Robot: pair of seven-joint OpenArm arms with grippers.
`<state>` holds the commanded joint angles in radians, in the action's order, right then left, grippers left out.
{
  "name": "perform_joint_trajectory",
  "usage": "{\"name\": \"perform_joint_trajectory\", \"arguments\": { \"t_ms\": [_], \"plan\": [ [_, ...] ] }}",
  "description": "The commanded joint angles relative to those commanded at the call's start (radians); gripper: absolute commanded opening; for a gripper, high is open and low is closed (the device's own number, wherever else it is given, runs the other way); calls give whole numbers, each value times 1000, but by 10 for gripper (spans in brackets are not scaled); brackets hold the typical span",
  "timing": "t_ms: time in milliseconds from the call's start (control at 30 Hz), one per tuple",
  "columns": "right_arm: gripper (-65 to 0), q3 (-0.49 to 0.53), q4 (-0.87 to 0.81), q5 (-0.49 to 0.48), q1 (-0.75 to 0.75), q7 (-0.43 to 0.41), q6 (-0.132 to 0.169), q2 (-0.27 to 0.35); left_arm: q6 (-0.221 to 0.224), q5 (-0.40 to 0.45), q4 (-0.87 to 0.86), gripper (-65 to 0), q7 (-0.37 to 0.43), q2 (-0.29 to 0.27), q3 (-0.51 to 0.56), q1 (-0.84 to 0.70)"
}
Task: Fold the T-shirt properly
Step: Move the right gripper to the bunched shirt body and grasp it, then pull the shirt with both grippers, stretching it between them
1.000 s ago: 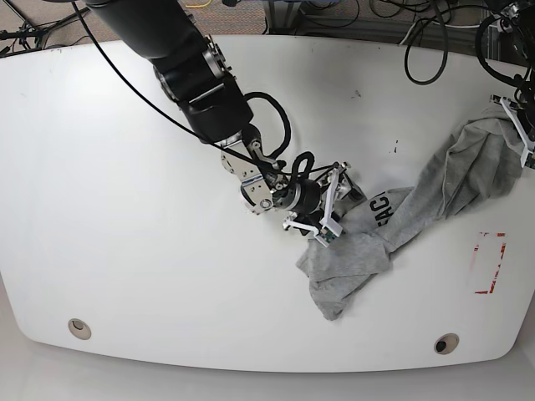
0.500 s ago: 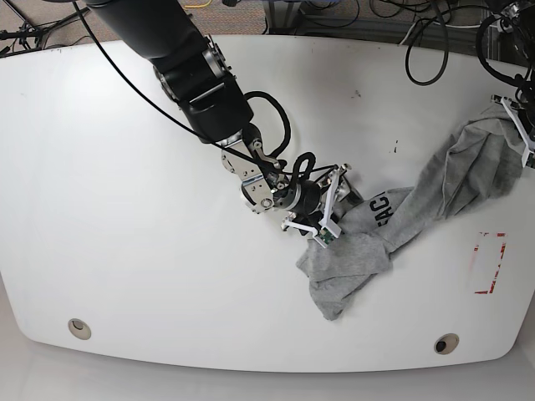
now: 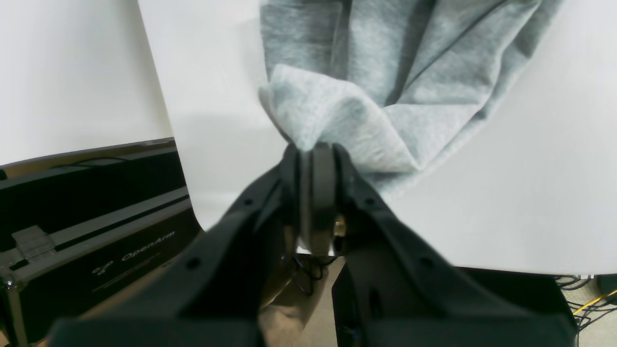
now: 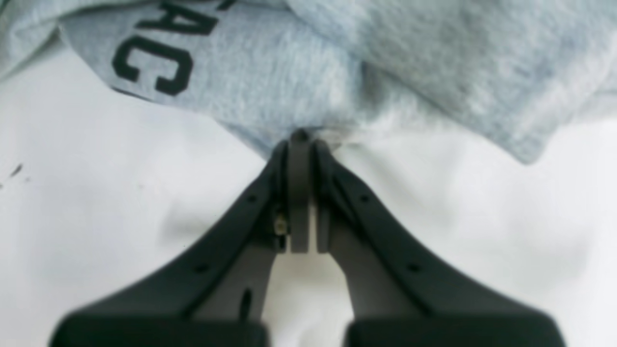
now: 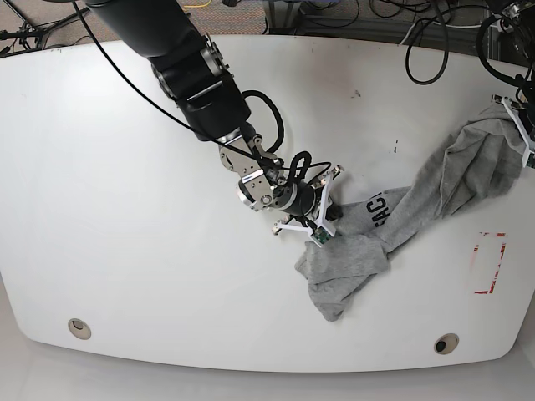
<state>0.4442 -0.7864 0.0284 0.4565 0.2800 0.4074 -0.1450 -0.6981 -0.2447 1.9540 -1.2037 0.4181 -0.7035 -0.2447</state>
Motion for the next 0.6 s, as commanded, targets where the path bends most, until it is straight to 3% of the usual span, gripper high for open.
{"name": "perform_joint_trajectory", "arguments": {
  "t_ms": [100,233,367,600],
  "plan": [
    [-650,-2,-91,2,-34,60,0,6,0,0,0,-650,0,0,5,0],
    [-650,-2,-259,-5,-83,147,0,71,0,0,0,-650,0,0,15,2],
    [-650,-18,-448,-5,-152,226,0,137,0,2,0,-650,0,0,91,31],
    [-650,-227,-666,-6,-272,298,15,238,0,2,-2,-650,0,-5,222,98]
  ]
}}
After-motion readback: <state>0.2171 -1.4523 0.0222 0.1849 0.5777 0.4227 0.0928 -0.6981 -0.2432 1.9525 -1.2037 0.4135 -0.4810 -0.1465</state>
